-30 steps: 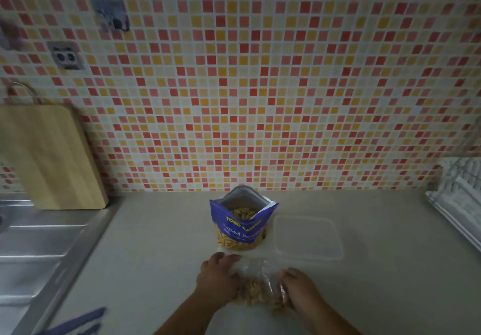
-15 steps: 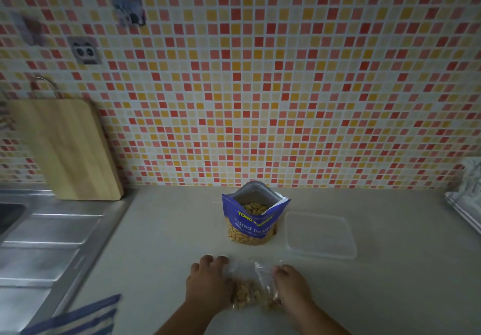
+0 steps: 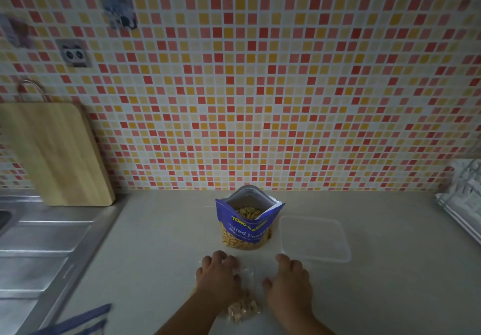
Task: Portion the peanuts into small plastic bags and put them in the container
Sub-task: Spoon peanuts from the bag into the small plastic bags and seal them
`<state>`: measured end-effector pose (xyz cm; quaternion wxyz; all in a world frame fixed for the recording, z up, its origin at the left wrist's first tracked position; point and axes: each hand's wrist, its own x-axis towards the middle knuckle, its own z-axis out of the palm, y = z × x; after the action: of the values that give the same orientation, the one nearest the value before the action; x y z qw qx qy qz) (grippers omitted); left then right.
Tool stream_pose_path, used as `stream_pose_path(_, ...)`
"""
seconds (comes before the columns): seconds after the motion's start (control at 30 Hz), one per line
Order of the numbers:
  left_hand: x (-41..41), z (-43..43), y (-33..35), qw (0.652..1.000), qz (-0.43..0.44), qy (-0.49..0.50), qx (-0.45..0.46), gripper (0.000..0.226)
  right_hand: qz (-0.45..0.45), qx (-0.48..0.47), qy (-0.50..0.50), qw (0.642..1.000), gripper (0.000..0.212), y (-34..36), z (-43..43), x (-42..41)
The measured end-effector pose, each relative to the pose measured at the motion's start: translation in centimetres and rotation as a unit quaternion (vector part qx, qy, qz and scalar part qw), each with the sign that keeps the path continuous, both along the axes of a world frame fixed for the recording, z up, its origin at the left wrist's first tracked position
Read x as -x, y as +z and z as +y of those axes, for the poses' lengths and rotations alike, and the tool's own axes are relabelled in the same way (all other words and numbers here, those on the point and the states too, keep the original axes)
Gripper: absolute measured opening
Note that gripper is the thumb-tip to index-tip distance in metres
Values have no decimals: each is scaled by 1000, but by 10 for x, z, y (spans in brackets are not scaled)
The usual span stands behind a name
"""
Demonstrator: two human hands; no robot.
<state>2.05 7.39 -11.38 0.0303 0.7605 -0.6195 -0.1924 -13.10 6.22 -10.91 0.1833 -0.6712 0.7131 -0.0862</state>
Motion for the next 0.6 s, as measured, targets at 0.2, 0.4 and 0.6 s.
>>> stream_pose_path(0.2,-4,3,0,999,28,0,20,31,81,5,157,984,41,-8,-13,-22)
stream_pose_path(0.4,-7,4,0,998,44,-4,36,24,8,-33,131,991,12,-1,-22,-28)
stream_pose_path(0.6,-9,6,5,998,45,3,42,27,-195,-11,99,976,25,14,-20,-17)
